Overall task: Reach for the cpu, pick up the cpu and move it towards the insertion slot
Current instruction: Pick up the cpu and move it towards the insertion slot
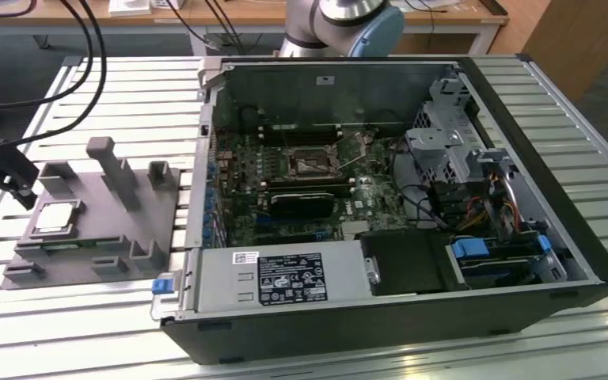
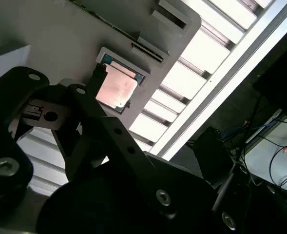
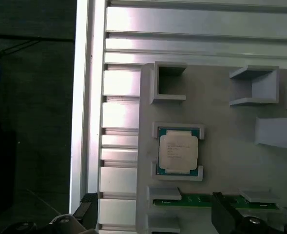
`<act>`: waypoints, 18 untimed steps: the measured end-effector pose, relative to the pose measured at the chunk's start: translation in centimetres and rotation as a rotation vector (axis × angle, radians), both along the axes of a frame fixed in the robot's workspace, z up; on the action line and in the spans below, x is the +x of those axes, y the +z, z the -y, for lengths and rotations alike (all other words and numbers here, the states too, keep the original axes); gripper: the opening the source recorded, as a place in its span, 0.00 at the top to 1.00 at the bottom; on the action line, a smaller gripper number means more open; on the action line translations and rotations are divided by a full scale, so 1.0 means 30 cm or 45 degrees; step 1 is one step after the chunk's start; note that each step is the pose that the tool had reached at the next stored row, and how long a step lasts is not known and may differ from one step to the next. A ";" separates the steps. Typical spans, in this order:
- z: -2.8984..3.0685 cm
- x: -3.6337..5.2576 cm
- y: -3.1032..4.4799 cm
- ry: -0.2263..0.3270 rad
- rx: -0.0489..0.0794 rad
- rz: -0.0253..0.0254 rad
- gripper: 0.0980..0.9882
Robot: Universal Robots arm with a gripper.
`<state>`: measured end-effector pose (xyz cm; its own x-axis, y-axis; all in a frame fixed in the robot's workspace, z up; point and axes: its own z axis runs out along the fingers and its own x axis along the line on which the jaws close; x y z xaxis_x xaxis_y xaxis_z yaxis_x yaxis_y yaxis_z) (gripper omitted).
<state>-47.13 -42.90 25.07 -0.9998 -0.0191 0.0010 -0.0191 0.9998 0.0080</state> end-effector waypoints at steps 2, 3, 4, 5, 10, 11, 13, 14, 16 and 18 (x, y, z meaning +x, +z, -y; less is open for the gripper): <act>-0.001 0.002 -0.004 0.000 0.000 0.0000 0.00; -0.001 0.002 -0.005 0.000 0.000 0.0002 0.00; -0.002 0.002 -0.005 0.000 0.000 0.0001 0.00; -0.003 0.003 -0.005 0.000 0.000 -0.0002 0.00; -0.006 0.010 -0.009 0.000 0.000 -0.0017 0.00; -0.006 0.014 -0.011 0.000 0.000 -0.0019 0.00; -0.006 0.028 -0.017 0.000 0.000 -0.0026 0.00; -0.006 0.032 -0.022 0.000 0.000 -0.0025 0.00; -0.006 0.037 -0.034 0.000 0.000 -0.0026 0.00; -0.006 0.042 -0.046 0.000 0.000 -0.0026 0.00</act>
